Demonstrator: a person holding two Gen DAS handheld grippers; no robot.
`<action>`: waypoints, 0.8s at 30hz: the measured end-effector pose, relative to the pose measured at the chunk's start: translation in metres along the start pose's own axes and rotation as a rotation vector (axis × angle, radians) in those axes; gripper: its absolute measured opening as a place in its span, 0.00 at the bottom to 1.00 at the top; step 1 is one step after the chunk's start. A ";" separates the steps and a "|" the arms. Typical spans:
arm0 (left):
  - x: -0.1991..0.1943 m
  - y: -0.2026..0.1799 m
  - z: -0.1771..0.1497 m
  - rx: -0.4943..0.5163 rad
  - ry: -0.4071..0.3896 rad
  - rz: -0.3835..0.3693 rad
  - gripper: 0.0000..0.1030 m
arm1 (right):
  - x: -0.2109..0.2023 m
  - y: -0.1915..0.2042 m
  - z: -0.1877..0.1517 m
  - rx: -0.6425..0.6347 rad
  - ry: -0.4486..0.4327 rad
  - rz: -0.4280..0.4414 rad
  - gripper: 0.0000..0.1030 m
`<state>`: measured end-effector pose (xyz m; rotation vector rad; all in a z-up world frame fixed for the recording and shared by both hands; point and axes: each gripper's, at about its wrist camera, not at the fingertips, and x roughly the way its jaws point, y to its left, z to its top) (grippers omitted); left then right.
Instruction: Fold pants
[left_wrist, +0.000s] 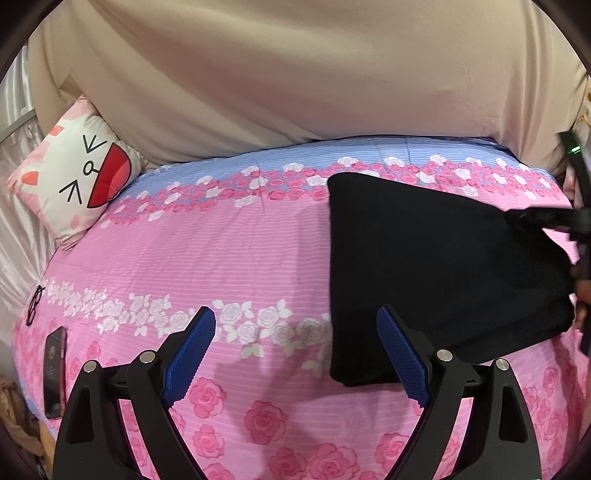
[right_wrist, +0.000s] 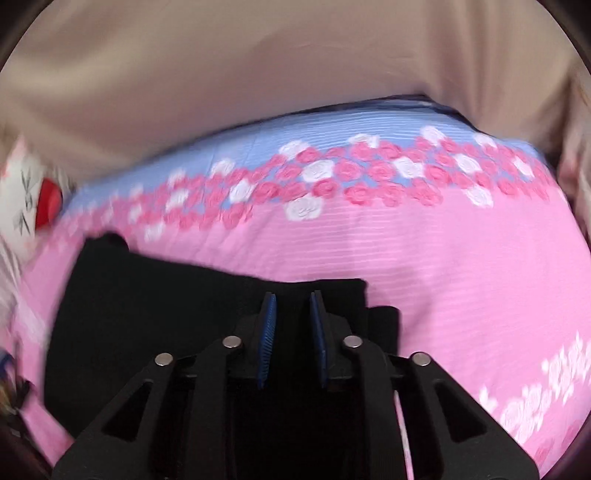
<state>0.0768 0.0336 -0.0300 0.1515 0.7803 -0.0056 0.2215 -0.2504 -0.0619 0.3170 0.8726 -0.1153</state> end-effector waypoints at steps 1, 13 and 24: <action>0.002 0.002 0.000 -0.004 0.003 0.001 0.84 | -0.018 0.004 -0.003 -0.013 -0.045 -0.050 0.20; 0.019 -0.001 -0.002 -0.016 0.052 -0.030 0.84 | -0.071 0.029 -0.111 -0.132 -0.050 -0.058 0.15; 0.011 -0.006 -0.006 0.002 0.044 -0.007 0.84 | -0.090 0.020 -0.117 -0.119 -0.060 -0.089 0.18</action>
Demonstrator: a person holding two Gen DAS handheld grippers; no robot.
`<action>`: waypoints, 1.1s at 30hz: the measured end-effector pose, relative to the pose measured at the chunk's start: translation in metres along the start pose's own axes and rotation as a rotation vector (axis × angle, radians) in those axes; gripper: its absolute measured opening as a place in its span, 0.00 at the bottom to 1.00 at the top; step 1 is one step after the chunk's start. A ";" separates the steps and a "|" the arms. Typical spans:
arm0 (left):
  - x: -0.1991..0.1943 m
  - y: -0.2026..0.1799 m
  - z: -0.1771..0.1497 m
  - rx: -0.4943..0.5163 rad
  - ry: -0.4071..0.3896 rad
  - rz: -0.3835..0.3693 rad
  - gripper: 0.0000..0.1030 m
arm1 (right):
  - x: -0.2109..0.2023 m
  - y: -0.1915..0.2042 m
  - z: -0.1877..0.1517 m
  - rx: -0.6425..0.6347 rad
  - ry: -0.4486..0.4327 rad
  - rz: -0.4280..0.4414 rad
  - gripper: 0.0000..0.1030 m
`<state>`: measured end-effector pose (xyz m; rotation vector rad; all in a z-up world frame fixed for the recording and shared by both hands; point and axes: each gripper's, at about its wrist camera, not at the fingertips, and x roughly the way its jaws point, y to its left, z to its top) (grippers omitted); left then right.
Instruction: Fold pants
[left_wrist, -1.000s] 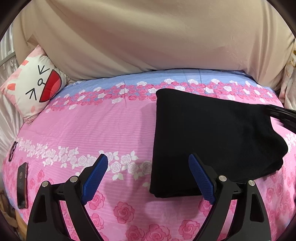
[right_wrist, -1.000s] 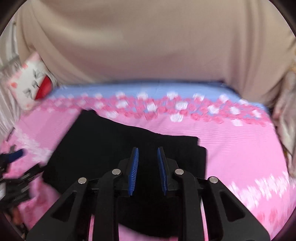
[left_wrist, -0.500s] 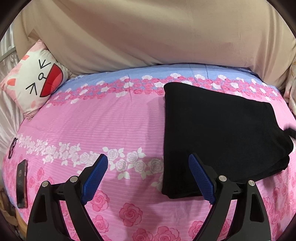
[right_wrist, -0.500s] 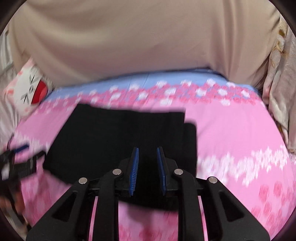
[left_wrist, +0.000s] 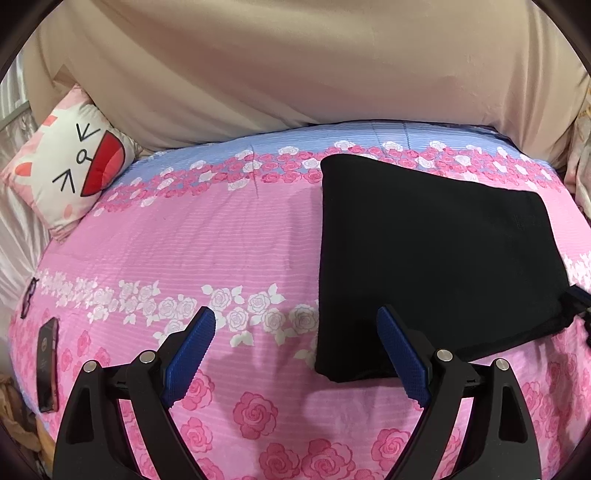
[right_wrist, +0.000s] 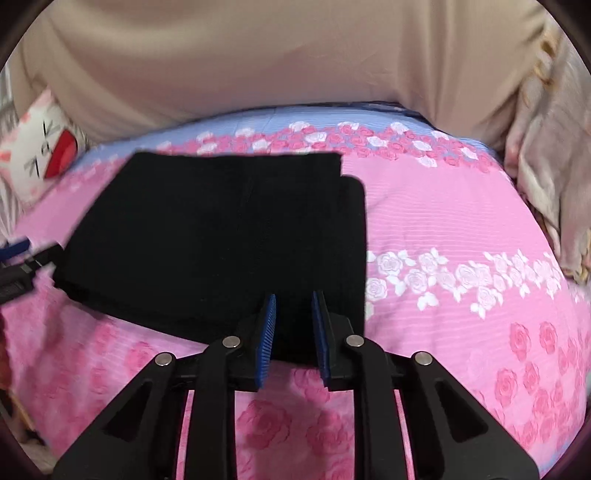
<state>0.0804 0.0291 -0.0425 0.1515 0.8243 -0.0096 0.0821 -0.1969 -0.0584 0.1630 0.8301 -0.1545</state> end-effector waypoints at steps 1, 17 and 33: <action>-0.001 -0.001 0.000 0.001 -0.001 0.002 0.84 | -0.011 -0.002 0.001 0.009 -0.026 0.000 0.19; -0.008 -0.008 -0.008 0.015 0.000 0.017 0.84 | -0.010 -0.004 -0.026 -0.005 -0.008 0.036 0.45; -0.009 -0.014 -0.009 0.037 0.005 0.029 0.84 | -0.024 -0.013 0.002 0.015 -0.103 0.047 0.24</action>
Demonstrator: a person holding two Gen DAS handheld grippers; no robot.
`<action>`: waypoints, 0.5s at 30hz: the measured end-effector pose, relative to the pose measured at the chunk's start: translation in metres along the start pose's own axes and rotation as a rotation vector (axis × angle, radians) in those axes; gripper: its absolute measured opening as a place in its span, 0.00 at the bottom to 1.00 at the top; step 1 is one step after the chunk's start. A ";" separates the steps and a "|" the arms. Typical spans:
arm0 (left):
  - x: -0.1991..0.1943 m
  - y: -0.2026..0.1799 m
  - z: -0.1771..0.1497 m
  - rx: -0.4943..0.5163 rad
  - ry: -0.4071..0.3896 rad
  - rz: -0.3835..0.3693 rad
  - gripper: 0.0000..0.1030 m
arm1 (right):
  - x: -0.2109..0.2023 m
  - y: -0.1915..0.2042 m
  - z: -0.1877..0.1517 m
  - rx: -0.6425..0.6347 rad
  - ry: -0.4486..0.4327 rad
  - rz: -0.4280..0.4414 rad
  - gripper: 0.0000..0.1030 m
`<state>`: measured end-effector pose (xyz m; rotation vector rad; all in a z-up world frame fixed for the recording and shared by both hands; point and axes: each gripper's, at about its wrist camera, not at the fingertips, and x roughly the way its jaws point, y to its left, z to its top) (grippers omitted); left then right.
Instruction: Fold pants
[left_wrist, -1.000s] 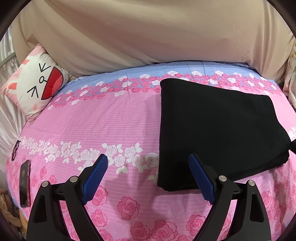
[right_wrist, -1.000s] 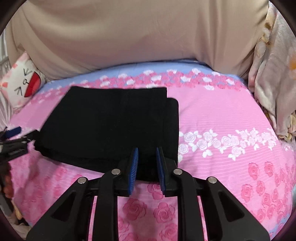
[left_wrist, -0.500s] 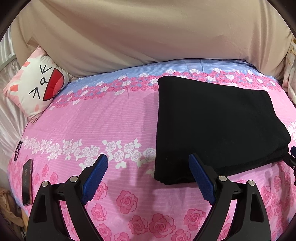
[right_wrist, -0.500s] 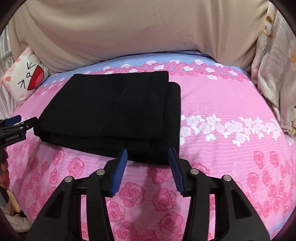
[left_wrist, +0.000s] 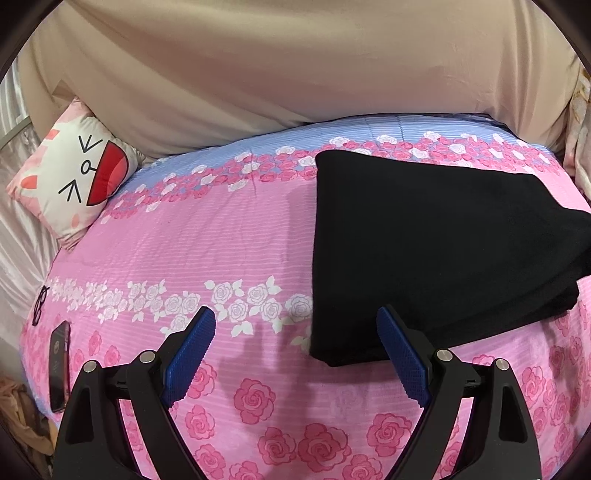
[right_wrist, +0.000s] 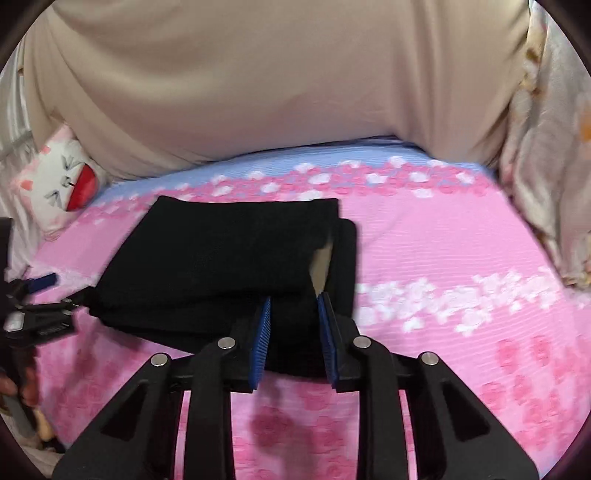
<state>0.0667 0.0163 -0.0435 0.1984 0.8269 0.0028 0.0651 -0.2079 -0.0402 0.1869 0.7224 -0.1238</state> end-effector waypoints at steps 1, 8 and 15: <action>0.001 0.001 0.000 -0.003 0.003 -0.004 0.84 | 0.018 -0.006 -0.007 0.003 0.062 -0.010 0.24; 0.003 0.000 -0.001 0.003 0.012 0.001 0.84 | 0.000 -0.008 -0.007 0.056 0.029 -0.009 0.31; 0.004 -0.003 -0.002 0.004 0.014 -0.008 0.84 | -0.011 0.009 0.019 0.017 -0.048 0.037 0.32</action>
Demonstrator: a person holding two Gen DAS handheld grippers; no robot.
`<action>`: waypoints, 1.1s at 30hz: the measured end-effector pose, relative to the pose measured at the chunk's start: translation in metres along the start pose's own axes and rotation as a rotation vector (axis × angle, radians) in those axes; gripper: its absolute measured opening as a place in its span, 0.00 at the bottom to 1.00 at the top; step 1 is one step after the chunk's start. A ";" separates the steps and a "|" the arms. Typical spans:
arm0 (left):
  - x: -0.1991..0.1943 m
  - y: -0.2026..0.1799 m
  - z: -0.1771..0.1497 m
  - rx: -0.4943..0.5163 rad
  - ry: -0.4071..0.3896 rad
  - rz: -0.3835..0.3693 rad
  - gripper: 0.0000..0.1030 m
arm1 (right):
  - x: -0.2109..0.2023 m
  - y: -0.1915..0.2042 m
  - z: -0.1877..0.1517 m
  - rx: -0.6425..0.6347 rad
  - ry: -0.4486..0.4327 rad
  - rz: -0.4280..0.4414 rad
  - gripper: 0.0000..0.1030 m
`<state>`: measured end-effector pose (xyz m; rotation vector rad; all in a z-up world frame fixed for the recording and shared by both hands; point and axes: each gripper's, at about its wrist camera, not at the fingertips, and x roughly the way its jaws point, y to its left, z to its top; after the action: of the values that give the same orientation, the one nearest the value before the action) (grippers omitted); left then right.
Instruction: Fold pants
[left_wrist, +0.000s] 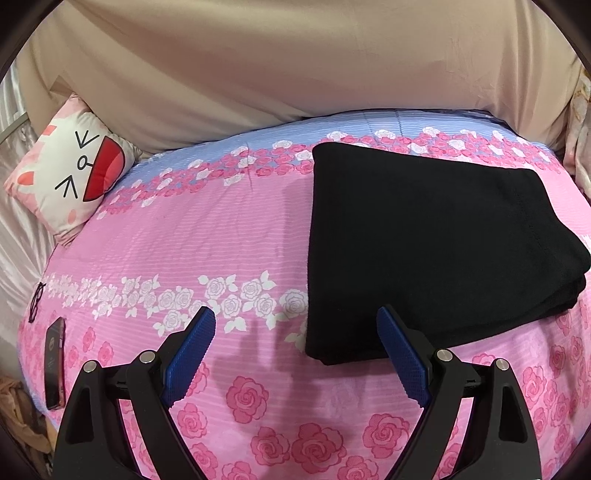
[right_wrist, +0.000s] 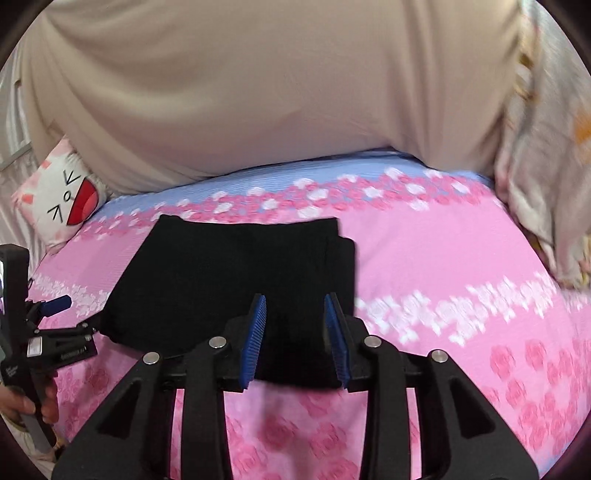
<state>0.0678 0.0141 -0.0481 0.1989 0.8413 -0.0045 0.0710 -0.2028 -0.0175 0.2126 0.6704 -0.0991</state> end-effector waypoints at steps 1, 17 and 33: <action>-0.001 0.000 -0.001 0.002 0.000 0.000 0.84 | 0.014 0.004 -0.001 -0.017 0.027 0.005 0.31; 0.003 0.027 0.027 -0.131 -0.006 -0.181 0.84 | 0.094 -0.036 0.061 0.012 0.137 0.028 0.80; 0.034 -0.005 0.033 -0.050 0.053 -0.246 0.84 | 0.088 -0.046 0.052 0.030 0.107 0.019 0.33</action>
<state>0.1144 0.0063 -0.0525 0.0480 0.9140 -0.2092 0.1639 -0.2609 -0.0410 0.2547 0.7732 -0.0797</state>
